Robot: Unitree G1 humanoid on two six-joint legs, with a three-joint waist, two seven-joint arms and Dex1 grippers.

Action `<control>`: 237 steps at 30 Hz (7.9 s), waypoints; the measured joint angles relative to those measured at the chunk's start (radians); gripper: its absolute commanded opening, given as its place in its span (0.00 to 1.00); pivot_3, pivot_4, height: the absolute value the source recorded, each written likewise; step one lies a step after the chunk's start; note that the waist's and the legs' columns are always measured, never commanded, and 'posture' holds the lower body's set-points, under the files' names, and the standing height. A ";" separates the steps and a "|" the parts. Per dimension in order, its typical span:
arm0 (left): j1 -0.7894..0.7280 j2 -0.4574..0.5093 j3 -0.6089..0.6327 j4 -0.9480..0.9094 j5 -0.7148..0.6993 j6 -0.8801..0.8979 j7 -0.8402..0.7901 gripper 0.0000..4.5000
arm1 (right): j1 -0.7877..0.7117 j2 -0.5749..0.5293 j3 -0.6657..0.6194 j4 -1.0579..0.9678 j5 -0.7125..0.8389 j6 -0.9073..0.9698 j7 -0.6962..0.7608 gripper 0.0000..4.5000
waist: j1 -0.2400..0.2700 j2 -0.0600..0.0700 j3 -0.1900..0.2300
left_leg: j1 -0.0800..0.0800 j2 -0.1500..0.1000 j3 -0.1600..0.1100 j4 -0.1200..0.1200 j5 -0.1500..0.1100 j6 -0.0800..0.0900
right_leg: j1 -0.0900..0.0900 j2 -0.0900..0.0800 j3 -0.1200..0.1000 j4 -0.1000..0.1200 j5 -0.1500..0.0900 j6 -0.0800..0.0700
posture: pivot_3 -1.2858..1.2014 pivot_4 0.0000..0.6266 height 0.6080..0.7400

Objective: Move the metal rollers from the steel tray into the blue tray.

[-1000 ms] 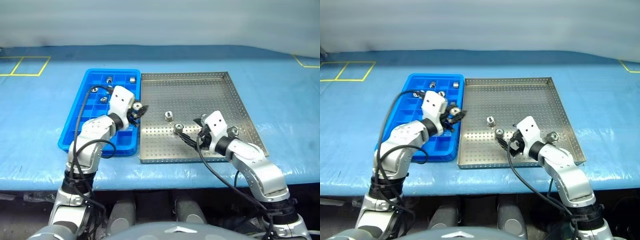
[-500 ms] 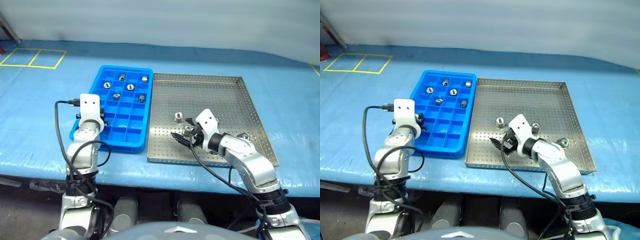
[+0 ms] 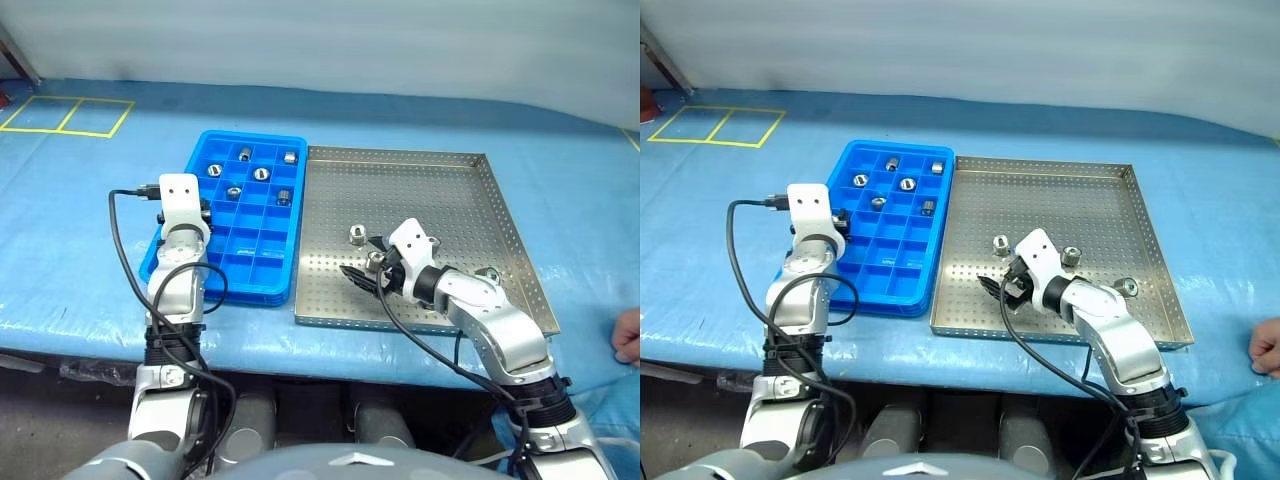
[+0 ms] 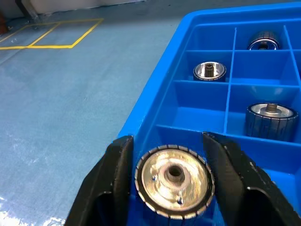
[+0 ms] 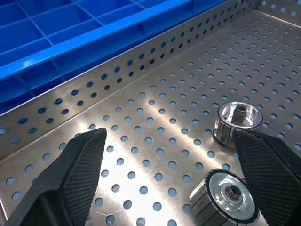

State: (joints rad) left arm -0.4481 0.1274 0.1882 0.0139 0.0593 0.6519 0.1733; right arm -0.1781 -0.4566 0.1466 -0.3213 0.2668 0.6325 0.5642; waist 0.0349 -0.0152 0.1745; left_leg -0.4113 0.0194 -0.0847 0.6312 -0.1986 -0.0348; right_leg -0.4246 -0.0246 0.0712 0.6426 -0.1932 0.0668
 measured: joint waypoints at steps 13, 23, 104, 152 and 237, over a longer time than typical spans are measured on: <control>-0.004 -0.068 -0.258 -0.112 -0.199 -0.104 -0.400 0.90 | 0.044 -0.012 -0.011 -0.040 -0.025 -0.002 -0.034 1.00 | -0.005 0.000 0.000 | -0.001 -0.001 0.001 0.000 0.000 0.000 | 0.000 -0.001 0.001 -0.001 0.000 0.000 | 0.55 0.24 1.00; -0.131 -0.051 -0.459 0.229 -0.105 -0.145 -0.541 0.90 | 0.131 -0.023 -0.050 -0.105 -0.030 0.010 -0.084 1.00 | -0.066 0.000 0.000 | 0.000 -0.001 0.000 0.001 0.001 0.000 | 0.000 0.000 0.001 0.000 0.000 0.000 | 0.51 0.24 1.00; -0.420 -0.247 -0.527 0.744 -0.113 -0.430 -0.899 0.90 | 0.383 -0.145 -0.085 -0.495 -0.105 0.228 -0.224 1.00 | -0.168 0.000 0.000 | -0.002 -0.002 0.001 0.000 0.000 0.000 | -0.001 -0.001 0.003 -0.002 0.000 0.001 | 0.41 0.24 1.00; -0.097 -0.013 -0.541 0.214 -0.067 -0.096 -0.773 0.41 | 0.228 -0.111 -0.052 -0.374 -0.169 0.226 -0.238 1.00 | -0.154 0.001 -0.001 | 0.000 -0.001 0.003 -0.001 0.000 0.001 | -0.002 0.000 0.005 0.001 0.000 0.001 | 0.47 0.24 1.00; 0.000 0.071 -0.452 -0.067 -0.215 -0.009 -0.692 0.87 | 0.161 -0.016 -0.116 -0.259 -0.152 0.266 -0.238 1.00 | -0.107 -0.001 0.000 | 0.000 0.000 0.001 0.000 0.001 0.000 | -0.002 0.000 0.002 0.001 0.000 -0.001 | 0.48 0.24 1.00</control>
State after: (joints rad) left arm -0.4484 0.1985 -0.2638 -0.0534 -0.1561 0.6433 -0.5184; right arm -0.0172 -0.4730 0.0302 -0.5808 0.1149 0.8982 0.3266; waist -0.0726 -0.0161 0.1745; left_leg -0.4116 0.0191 -0.0841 0.6308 -0.1981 -0.0344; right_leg -0.4262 -0.0246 0.0729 0.6435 -0.1937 0.0663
